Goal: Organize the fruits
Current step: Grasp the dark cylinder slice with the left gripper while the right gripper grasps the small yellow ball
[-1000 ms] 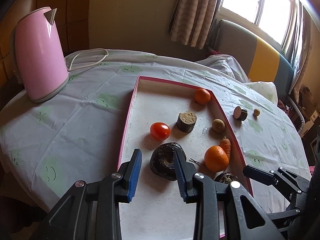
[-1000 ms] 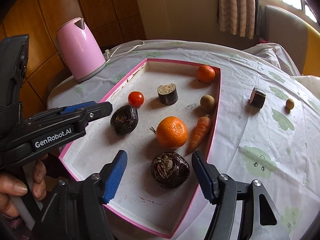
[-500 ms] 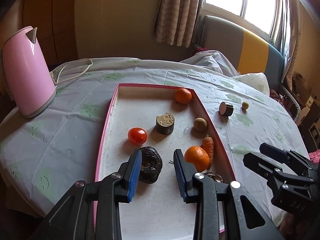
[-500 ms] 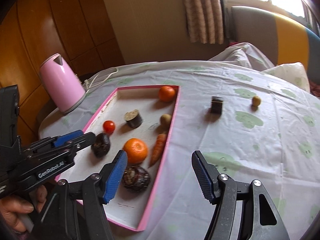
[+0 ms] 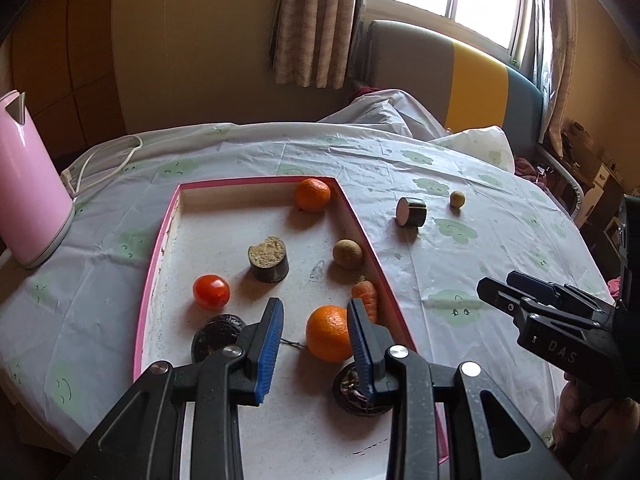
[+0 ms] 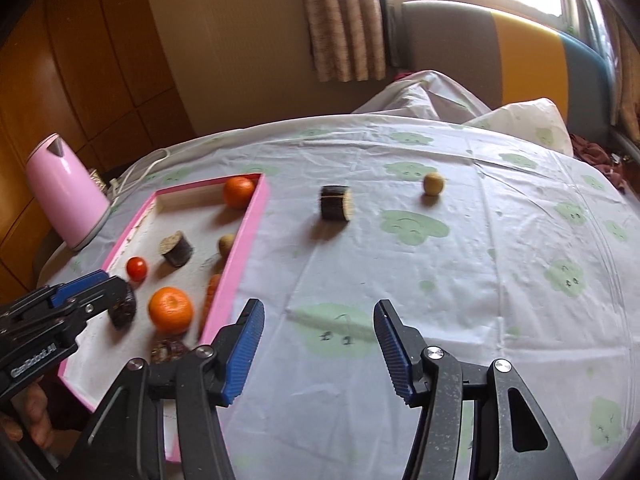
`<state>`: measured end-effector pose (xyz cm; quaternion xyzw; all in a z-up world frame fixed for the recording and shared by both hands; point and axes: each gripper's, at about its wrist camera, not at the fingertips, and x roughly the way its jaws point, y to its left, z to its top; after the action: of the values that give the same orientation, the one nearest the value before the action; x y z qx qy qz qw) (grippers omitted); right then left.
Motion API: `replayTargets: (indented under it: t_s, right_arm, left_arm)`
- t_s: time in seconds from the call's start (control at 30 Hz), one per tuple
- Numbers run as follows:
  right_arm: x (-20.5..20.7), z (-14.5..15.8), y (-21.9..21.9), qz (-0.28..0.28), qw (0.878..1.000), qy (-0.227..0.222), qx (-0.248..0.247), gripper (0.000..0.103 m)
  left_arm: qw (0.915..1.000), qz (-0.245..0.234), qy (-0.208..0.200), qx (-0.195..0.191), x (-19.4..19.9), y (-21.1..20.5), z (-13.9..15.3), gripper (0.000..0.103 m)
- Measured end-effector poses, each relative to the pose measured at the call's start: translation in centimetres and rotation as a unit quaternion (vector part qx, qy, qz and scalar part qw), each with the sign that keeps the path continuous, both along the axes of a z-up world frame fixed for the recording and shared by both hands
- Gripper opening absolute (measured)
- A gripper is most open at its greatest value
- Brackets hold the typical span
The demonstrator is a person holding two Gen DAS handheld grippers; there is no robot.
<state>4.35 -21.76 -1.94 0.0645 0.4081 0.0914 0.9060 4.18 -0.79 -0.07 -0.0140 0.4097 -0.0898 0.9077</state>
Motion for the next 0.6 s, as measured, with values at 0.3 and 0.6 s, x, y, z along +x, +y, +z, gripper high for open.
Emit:
replayTargets:
  t_s: [0.3,0.6]
  right_arm:
    - [2.5,-0.7,-3.4,-0.039,0.999,0.008,-0.012,0.048]
    - [7.3,-0.7,-6.4,-0.058,0.998,0.003,-0.022,0.042]
  left_arm:
    - [0.9984,-0.057,0.001,-0.005,2.7,-3.7,0.8,0.033]
    - [0.9942,-0.102,0.025,-0.025,7.3,-8.9,0.2,0.033]
